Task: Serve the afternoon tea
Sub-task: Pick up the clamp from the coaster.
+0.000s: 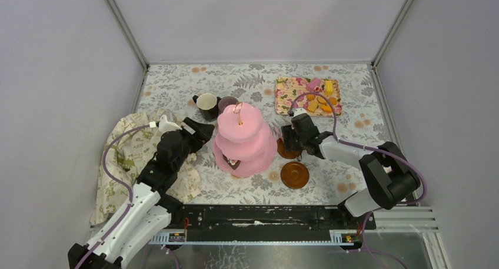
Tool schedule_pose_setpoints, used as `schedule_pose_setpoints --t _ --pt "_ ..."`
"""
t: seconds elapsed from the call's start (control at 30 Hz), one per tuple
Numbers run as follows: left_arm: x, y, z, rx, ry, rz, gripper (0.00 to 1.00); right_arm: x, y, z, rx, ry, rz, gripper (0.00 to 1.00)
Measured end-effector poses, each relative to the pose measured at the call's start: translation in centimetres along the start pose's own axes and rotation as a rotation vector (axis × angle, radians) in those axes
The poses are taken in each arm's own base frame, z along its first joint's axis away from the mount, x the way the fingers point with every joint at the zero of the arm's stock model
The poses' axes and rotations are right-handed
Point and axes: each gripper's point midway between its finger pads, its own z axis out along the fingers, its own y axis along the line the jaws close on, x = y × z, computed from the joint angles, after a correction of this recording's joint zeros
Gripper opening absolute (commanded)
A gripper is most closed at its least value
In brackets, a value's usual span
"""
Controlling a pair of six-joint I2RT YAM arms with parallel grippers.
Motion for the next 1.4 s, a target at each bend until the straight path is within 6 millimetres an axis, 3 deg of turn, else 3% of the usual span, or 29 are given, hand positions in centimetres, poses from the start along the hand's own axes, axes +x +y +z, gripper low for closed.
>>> schedule_pose_setpoints --t 0.23,0.5,0.97,1.4 --pt "0.3 0.3 0.1 -0.003 0.004 -0.006 0.84 -0.2 0.2 0.3 0.003 -0.015 -0.009 0.61" --pt "0.5 0.4 0.0 -0.001 0.008 -0.017 0.84 -0.3 0.6 0.5 0.015 -0.019 -0.003 0.45" --pt "-0.2 -0.4 -0.7 0.036 -0.017 -0.039 0.83 0.6 0.7 -1.0 0.029 0.046 0.057 0.42" --pt "-0.6 -0.8 -1.2 0.059 -0.031 -0.049 0.83 -1.6 1.1 -2.8 0.049 0.046 0.107 0.41"
